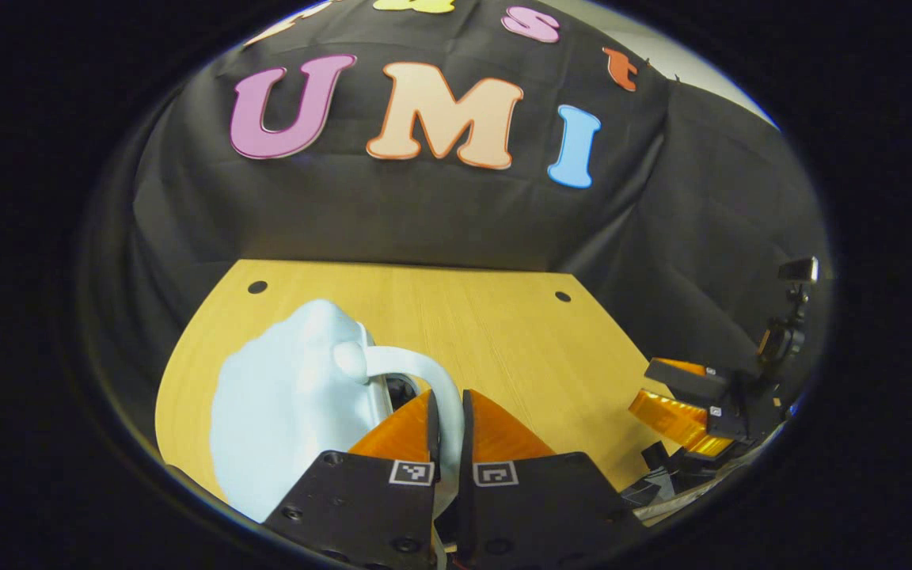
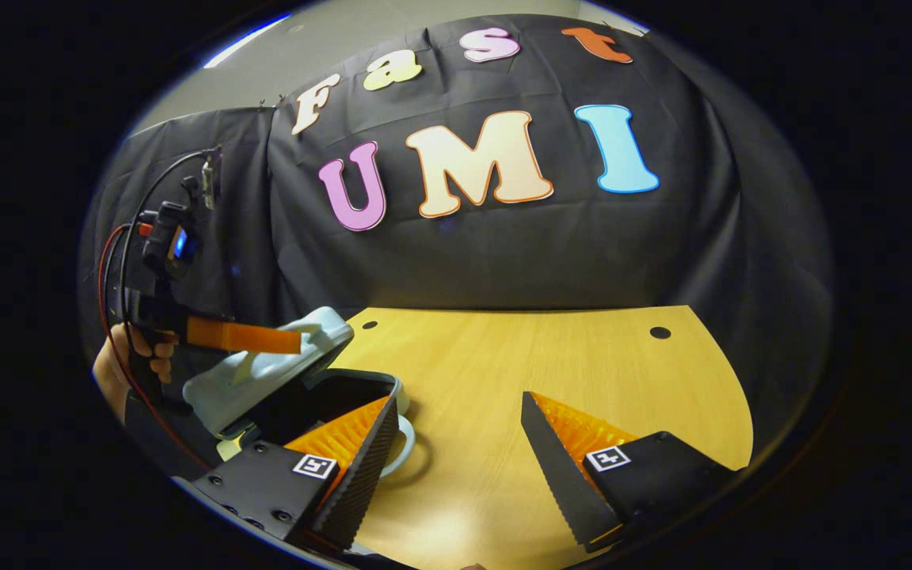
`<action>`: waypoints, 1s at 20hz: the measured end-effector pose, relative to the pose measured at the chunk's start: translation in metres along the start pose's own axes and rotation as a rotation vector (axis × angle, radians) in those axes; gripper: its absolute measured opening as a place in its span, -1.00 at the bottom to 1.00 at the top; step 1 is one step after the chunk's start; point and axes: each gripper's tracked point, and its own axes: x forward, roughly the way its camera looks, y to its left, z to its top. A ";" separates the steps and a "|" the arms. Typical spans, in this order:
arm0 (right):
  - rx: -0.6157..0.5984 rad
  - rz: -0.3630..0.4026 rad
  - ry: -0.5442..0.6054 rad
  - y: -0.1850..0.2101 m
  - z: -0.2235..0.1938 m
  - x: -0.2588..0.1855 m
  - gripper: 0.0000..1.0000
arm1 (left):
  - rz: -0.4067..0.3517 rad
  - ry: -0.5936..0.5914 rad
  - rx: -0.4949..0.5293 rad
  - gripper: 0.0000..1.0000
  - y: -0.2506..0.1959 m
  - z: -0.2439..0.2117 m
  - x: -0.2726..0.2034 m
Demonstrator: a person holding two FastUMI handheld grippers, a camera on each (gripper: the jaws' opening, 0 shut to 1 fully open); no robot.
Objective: First open the suitcase, pack the skin care products into it, and then close the suitcase.
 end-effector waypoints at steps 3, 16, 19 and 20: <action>-0.016 -0.007 -0.013 -0.019 0.006 -0.012 0.96 | 0.015 0.057 0.013 -0.87 -0.017 -0.028 0.020; -0.083 -0.063 -0.349 -0.046 0.124 -0.068 0.95 | 0.262 -0.448 0.122 0.90 -0.079 0.062 -0.027; -0.068 -0.068 -0.407 -0.021 0.149 -0.073 0.95 | 0.276 -0.508 0.189 0.89 -0.076 0.092 -0.049; -0.064 -0.060 -0.424 -0.011 0.155 -0.076 0.95 | 0.276 -0.531 0.201 0.90 -0.072 0.101 -0.054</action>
